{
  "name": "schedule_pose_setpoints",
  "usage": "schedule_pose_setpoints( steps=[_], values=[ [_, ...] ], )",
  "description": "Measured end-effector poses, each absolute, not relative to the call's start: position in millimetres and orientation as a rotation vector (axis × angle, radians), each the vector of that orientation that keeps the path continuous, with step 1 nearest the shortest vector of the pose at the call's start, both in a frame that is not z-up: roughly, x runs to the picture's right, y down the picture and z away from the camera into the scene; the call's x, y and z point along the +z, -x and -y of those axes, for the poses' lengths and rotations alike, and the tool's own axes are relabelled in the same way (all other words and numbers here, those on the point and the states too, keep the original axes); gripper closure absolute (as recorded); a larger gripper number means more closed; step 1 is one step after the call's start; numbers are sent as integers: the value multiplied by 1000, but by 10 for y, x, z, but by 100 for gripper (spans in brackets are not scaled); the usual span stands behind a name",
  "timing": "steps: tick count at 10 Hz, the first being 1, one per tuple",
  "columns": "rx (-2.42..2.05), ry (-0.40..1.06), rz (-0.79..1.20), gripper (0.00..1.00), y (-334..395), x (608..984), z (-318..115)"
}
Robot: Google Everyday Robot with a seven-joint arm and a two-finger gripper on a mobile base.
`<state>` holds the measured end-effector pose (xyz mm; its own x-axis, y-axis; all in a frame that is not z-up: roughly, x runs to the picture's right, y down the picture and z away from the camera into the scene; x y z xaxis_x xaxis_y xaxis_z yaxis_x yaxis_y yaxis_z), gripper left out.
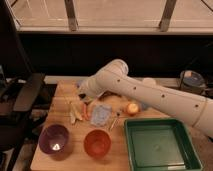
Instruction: Place brush in red bowl
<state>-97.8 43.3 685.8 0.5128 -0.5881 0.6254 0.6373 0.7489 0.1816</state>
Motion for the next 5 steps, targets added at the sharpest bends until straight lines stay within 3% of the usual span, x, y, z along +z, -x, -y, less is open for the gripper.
schedule_pose_setpoints(
  steps=[5],
  values=[
    [-548, 70, 876, 100, 554, 6468, -911]
  ],
)
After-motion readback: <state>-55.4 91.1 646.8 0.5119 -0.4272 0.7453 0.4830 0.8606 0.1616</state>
